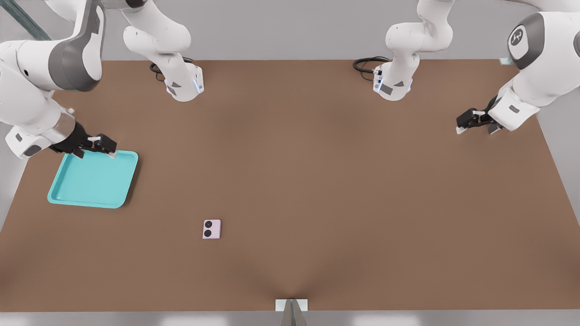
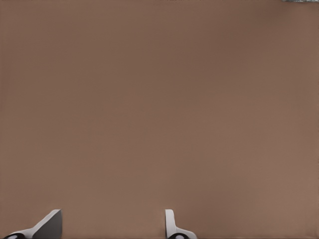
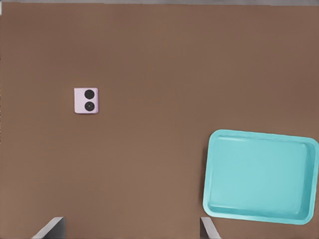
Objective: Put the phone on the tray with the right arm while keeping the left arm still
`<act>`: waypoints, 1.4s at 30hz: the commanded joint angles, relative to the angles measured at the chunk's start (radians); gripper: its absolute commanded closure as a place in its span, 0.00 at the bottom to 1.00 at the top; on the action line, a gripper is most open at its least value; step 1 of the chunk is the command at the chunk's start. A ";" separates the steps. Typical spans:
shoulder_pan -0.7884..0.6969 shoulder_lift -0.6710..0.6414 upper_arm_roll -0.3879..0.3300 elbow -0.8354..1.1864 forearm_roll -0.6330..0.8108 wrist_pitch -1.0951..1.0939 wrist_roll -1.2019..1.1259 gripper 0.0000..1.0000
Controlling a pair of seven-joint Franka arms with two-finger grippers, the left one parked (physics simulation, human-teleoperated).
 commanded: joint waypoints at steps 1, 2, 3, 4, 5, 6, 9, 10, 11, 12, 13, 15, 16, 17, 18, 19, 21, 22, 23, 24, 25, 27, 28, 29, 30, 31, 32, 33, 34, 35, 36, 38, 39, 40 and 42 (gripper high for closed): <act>0.022 0.025 -0.003 0.024 -0.003 0.034 0.009 0.00; 0.034 0.033 0.001 0.024 0.010 0.037 0.024 0.00; 0.054 0.051 0.001 0.024 0.009 0.038 0.081 0.00; 0.088 0.116 0.005 0.029 0.013 0.086 0.127 0.00; 0.112 0.162 0.005 0.029 0.013 0.142 0.130 0.00; 0.157 0.240 0.005 0.029 0.014 0.255 0.175 0.00; 0.229 0.416 0.006 0.017 0.017 0.523 0.282 0.00; 0.238 0.464 0.008 0.015 0.016 0.580 0.320 0.00; 0.244 0.490 0.008 0.009 0.016 0.618 0.323 0.00; 0.241 0.510 0.009 0.009 0.017 0.641 0.323 0.00; 0.241 0.528 0.009 0.009 0.017 0.673 0.339 0.00; 0.241 0.580 0.009 0.009 0.016 0.743 0.356 0.00; 0.241 0.599 0.011 0.009 0.016 0.752 0.356 0.00; 0.243 0.617 0.012 0.007 0.017 0.782 0.357 0.00; 0.243 0.633 0.026 0.007 0.017 0.807 0.360 0.00; 0.243 0.645 0.029 0.006 0.017 0.813 0.359 0.00; 0.243 0.663 0.029 0.007 0.017 0.835 0.359 0.00; 0.243 0.676 0.029 0.006 0.017 0.836 0.357 0.00; 0.238 0.691 0.029 0.006 0.017 0.838 0.357 0.00; 0.237 0.702 0.031 0.006 0.017 0.838 0.359 0.00; 0.234 0.719 0.031 0.003 0.017 0.864 0.357 0.00; 0.232 0.735 0.032 -0.002 0.017 0.893 0.357 0.00; 0.232 0.751 0.032 -0.002 0.017 0.907 0.357 0.00; 0.231 0.769 0.032 -0.002 0.017 0.931 0.359 0.00; 0.230 0.772 0.032 -0.002 0.017 0.933 0.359 0.00; 0.230 0.774 0.032 -0.002 0.017 0.936 0.359 0.00; 0.230 0.774 0.032 -0.002 0.019 0.937 0.359 0.00; 0.230 0.783 0.032 -0.002 0.039 0.947 0.357 0.00; 0.229 0.785 0.032 -0.002 0.042 0.951 0.357 0.00; 0.230 0.785 0.032 -0.003 0.043 0.951 0.357 0.00; 0.229 0.785 0.032 -0.005 0.043 0.953 0.357 0.00; 0.227 0.785 0.032 -0.007 0.045 0.953 0.357 0.00; 0.227 0.785 0.032 -0.008 0.045 0.953 0.357 0.02; 0.226 0.785 0.032 -0.019 0.043 0.951 0.357 0.02; 0.226 0.783 0.031 -0.036 0.043 0.950 0.356 0.02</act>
